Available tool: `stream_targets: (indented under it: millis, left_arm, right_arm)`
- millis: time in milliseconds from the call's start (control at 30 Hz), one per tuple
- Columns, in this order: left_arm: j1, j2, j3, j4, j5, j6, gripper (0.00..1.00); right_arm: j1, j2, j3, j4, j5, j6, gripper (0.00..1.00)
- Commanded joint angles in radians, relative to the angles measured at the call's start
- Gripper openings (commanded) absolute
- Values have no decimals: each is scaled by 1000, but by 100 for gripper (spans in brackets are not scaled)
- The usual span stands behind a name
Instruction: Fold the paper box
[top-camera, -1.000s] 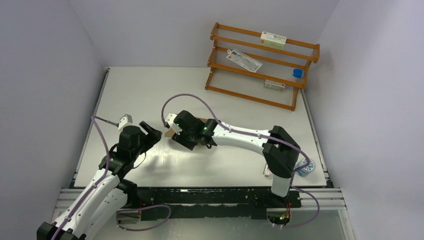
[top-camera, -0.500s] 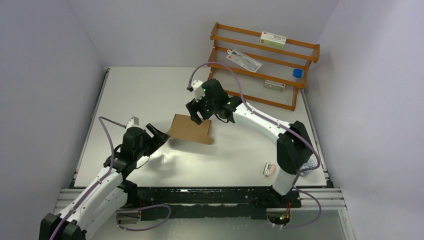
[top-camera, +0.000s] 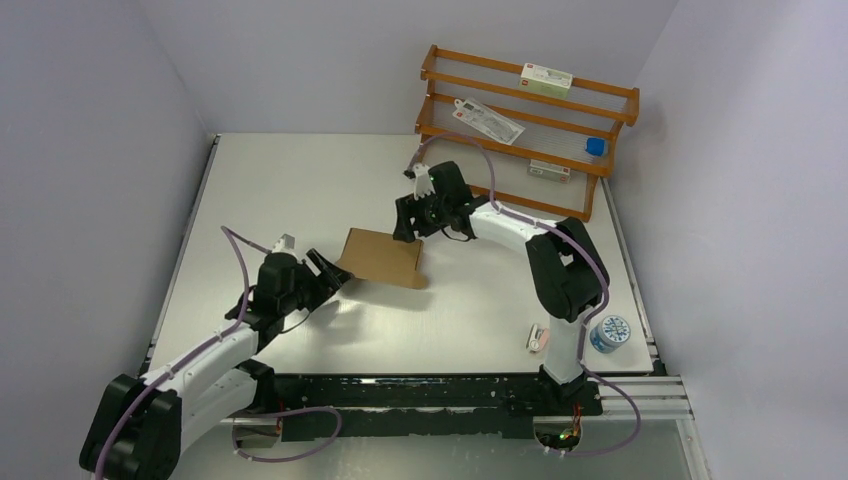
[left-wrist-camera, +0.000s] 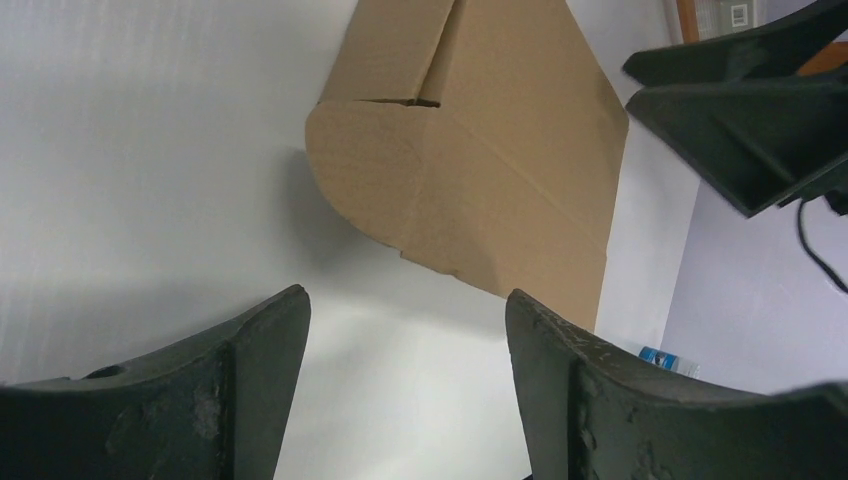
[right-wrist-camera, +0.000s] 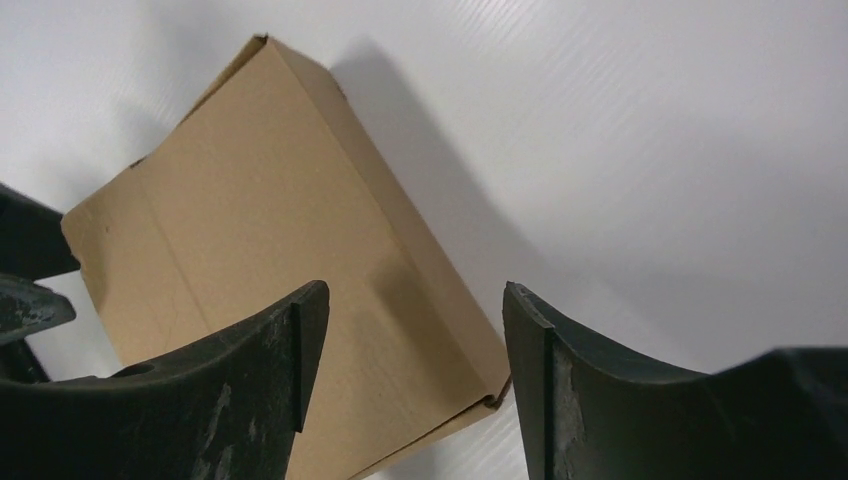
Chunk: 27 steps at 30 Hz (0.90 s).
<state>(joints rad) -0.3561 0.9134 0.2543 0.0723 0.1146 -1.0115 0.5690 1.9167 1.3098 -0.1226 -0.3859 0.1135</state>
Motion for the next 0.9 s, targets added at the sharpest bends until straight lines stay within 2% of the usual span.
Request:
stream_targets:
  millis: [0,133,467,867]
  left_arm:
    - [8,35,-11,122,38,16,76]
    - [8,66,-16,136,26,36,75]
    - [8,58,-30,135,16,65,72]
    - [8,73,-30,167,48,62,74]
  right_arm:
    - [-5,19,-84,87,-115,85,67]
    - [-20,-5,-193,182,-163,155,62]
    - [-65,-47,-384,370,-301,303,40]
    - [-117,28,-592,764,-455,640,28]
